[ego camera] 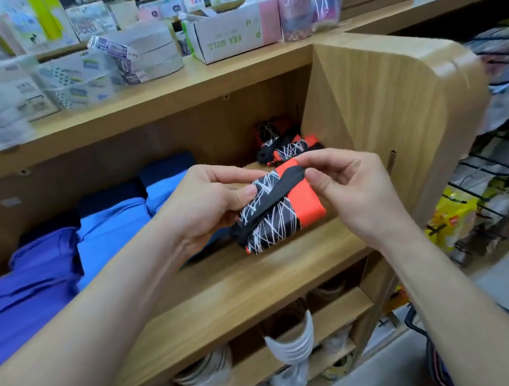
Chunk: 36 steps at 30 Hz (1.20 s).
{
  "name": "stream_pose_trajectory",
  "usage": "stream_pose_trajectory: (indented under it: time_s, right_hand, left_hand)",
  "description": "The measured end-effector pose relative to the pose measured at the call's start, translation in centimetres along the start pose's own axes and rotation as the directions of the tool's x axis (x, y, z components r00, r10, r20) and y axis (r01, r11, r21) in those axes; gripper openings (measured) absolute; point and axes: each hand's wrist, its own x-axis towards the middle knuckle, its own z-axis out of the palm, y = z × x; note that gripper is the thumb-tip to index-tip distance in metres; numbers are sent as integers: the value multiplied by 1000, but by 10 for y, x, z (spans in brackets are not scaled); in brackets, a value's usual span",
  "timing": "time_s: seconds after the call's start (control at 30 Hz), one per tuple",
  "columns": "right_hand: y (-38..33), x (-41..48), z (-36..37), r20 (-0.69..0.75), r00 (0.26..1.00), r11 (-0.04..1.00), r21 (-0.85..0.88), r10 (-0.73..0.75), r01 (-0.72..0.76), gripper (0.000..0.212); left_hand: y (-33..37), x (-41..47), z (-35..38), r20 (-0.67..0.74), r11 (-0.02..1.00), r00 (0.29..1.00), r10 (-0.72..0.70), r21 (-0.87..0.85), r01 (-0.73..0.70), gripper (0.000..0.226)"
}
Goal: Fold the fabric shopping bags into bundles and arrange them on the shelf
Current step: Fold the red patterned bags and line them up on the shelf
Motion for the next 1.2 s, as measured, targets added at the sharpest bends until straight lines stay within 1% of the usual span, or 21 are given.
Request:
stream_pose_trajectory:
  time_s: [0.07,0.13,0.2,0.27,0.4,0.47,0.53,0.57,0.67,0.7,0.73,0.8,0.83,0.9,0.93,0.97,1.0,1.03,1.1,1.17,1.2]
  right_hand:
    - [4,1,2,19,999,996,-81,-44,45,22]
    - [8,3,2,54,995,984,-154,-86,93,27]
    - [9,4,0,86,993,985,-141,-85,97,29]
    - [10,7,-1,97,992,988,-127,-76,88,25]
    - [15,9,5,61,994,991,-98,-86,92,22]
    - [19,10,7,43,997,996,-63,-64,67,23]
    - [22,10,8,28,998,998,-31,-54,55,23]
    - [23,10,8,18,998,997,-44,-65,66,23]
    - [20,11,12,8,988,978,-143,-151,151,22]
    - [17,10,14,15,983,967,-174,-185,185,21]
    - [13,10,14,26,976,954,-207,-215,216,21]
    - [5,9,11,61,969,936,-254,-237,245,19]
    - [1,8,9,76,973,944,-240,-216,228,18]
    - [-9,6,5,69,994,989,-115,-85,93,20]
    - [-13,4,3,53,999,999,-37,4,-2,23]
    - [-15,1,3,27,995,995,21,92,-93,25]
    - [-17,-4,2,-8,986,985,43,169,-169,29]
    - [-17,-9,2,-47,973,974,35,224,-222,35]
    - [-20,-19,2,-89,958,962,12,274,-274,45]
    - [-26,-24,3,-48,952,953,3,303,-304,47]
    - [-29,-26,5,-28,951,950,-34,309,-310,46]
  left_hand:
    - [0,1,4,-32,1000,999,-1,9,1,33]
    - [1,2,8,-65,1000,998,12,5,-11,31]
    - [0,3,10,-81,1000,996,19,17,-18,27]
    - [-3,4,10,-84,999,996,16,43,-13,25]
    - [-10,4,14,-69,999,997,22,49,-19,30]
    - [-13,2,17,-48,997,998,39,72,-36,33]
    - [-14,1,17,-49,996,998,33,82,-29,32]
    - [-13,2,17,-47,995,998,32,94,-27,30]
    - [1,4,20,-1,983,1000,17,182,-17,24]
    - [6,4,20,43,975,999,-2,222,-8,27]
    - [10,2,22,106,967,994,4,252,-31,35]
    - [11,0,24,205,957,973,102,248,-152,41]
    - [8,0,23,206,954,967,149,228,-195,43]
    - [-3,2,20,168,939,956,241,209,-273,41]
    - [-8,4,20,137,908,943,303,259,-329,36]
    - [-13,5,22,103,855,921,376,344,-387,30]
    - [-17,5,24,66,798,892,446,421,-431,26]
    - [-20,4,26,32,757,864,502,467,-457,24]
    - [-21,2,29,-7,722,823,568,484,-494,20]
    - [-23,1,32,-10,704,800,600,481,-522,18]
    - [-24,2,33,-15,697,791,612,482,-530,17]
